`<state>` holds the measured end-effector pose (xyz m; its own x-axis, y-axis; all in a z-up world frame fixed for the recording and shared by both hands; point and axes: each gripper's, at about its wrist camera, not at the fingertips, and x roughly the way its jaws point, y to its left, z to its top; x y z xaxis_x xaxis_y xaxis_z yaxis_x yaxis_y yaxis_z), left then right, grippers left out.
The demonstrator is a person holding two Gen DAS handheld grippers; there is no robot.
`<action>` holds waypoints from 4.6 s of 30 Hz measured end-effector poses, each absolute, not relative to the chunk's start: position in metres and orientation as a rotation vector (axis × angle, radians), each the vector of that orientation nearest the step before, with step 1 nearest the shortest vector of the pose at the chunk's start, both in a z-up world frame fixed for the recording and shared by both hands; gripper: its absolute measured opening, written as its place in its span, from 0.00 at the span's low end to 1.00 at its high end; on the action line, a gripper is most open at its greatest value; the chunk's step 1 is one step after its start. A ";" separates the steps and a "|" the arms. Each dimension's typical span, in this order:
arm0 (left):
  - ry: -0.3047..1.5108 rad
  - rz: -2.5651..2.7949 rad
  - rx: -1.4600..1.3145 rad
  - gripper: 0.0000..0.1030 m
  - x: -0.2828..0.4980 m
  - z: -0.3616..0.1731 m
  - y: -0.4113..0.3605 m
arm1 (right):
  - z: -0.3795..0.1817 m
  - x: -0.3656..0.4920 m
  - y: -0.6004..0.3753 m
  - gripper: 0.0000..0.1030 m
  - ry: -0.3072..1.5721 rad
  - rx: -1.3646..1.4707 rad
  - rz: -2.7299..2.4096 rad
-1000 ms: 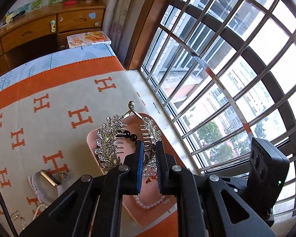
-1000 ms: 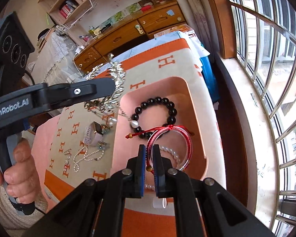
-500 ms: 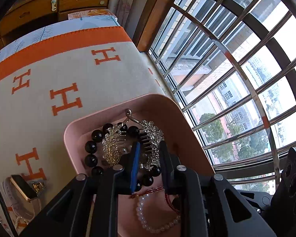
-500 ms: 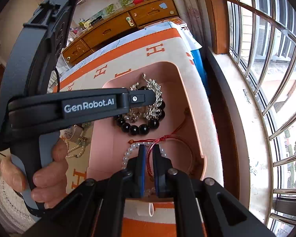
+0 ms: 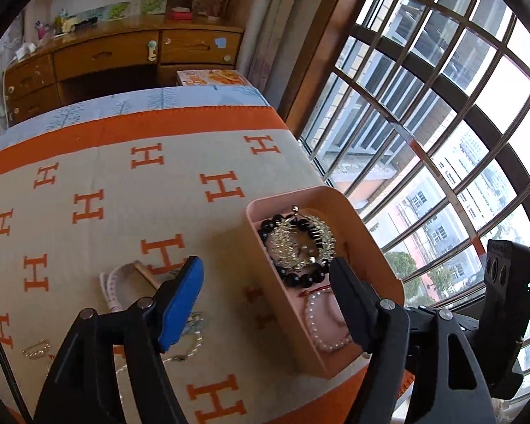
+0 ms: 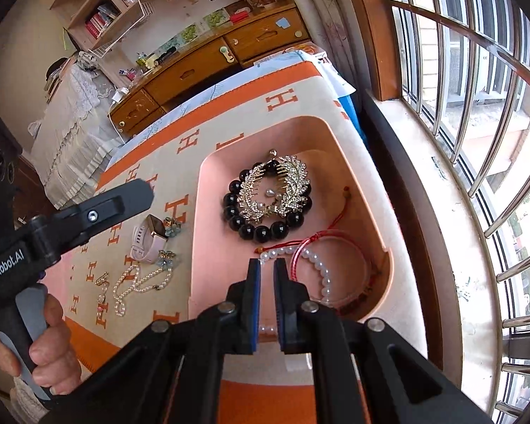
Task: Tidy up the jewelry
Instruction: 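Place the hair comb and red bracelet into the pink box, opening both tools, then move the right tool to the pink-strap watch and grasp its strap, then grasp the pearl safety pin with the left tool while the right tool carries the watch to the box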
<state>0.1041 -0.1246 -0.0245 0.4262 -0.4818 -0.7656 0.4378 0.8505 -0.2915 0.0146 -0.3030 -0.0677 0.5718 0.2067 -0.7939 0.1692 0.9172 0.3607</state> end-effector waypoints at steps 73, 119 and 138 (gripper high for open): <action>0.971 -0.108 -0.055 0.72 0.070 -0.086 0.127 | -0.074 0.085 -0.150 0.29 0.983 0.117 0.165; 1.058 -0.558 0.521 0.30 0.111 -0.112 0.076 | -0.111 0.102 -0.123 0.11 1.093 0.146 0.326; 1.219 -0.616 0.310 0.05 0.148 -0.105 0.070 | -0.108 0.098 -0.133 0.10 1.071 0.194 0.334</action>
